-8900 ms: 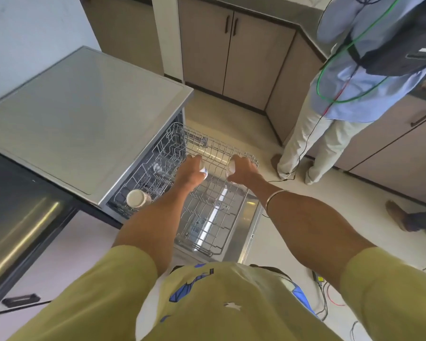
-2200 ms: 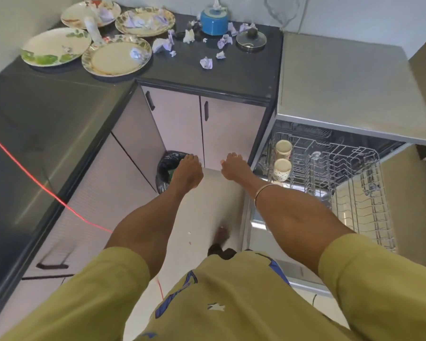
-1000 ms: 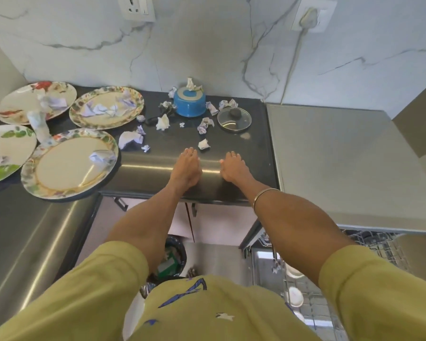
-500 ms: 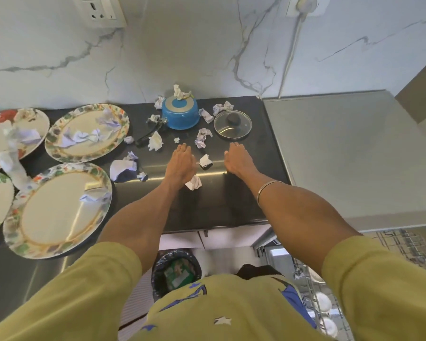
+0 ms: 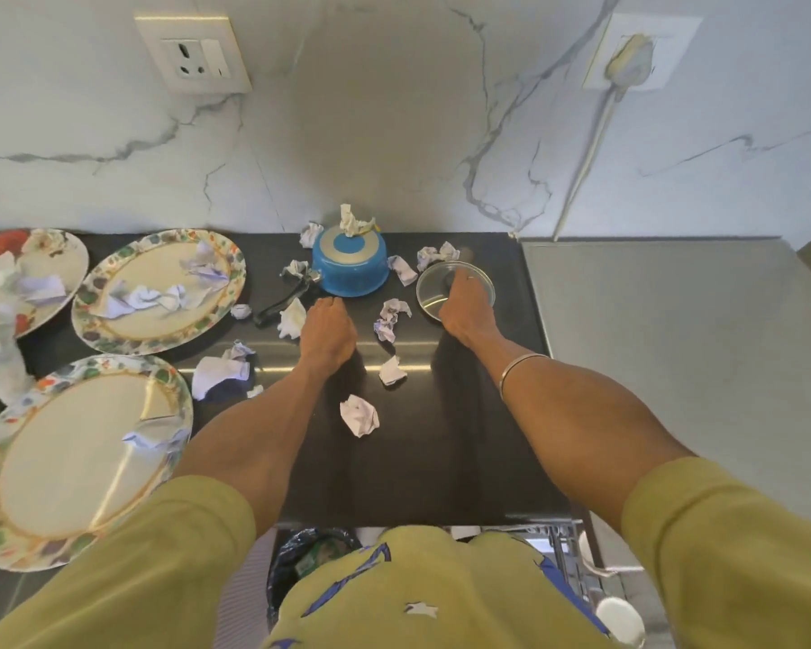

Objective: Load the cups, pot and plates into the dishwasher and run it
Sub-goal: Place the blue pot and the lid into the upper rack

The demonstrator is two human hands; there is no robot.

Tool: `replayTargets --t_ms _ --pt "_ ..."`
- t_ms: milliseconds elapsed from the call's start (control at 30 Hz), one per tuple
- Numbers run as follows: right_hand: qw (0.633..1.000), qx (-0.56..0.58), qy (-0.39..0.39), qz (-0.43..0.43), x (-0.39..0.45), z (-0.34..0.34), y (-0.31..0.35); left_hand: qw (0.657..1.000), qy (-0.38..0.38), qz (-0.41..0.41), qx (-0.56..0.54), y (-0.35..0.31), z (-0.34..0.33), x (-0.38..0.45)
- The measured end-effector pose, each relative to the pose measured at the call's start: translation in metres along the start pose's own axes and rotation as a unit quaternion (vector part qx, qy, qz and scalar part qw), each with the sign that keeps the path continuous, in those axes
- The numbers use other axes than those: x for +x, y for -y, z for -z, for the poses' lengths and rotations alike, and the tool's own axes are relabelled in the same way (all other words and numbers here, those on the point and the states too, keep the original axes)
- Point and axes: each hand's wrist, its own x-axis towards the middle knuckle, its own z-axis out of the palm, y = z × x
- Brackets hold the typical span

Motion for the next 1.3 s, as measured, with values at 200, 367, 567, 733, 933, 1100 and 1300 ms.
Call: replayTargets --t_ms 200,367,567,733,933,1100,1300 --pt "0.995 -0.076 0.060 -0.003 0.038 -0.004 -0.008 0.996 -0.030 0.066 0.051 0.009 0.008 0.029" --pt "0.992 -0.126 0.034 0.000 0.057 -0.011 -0.009 0.995 -0.013 0.086 0.056 0.011 0.003 0.046" --pt "0.988 -0.148 0.008 -0.032 0.067 -0.022 -0.011 0.994 -0.025 0.095 0.048 0.019 -0.001 0.060" --pt "0.989 -0.127 -0.044 -0.058 0.058 -0.033 -0.012 0.990 -0.020 0.123 0.070 0.031 -0.005 0.059" --pt "0.993 -0.081 -0.067 -0.052 0.060 -0.035 -0.020 0.985 0.012 0.151 0.084 0.048 -0.010 0.067" --pt "0.996 -0.036 -0.057 -0.052 0.062 -0.036 -0.026 0.985 0.045 0.113 0.123 0.056 -0.009 0.077" --pt "0.997 -0.042 -0.037 -0.048 0.067 -0.031 -0.027 0.996 0.050 0.072 0.020 0.053 0.001 0.073"
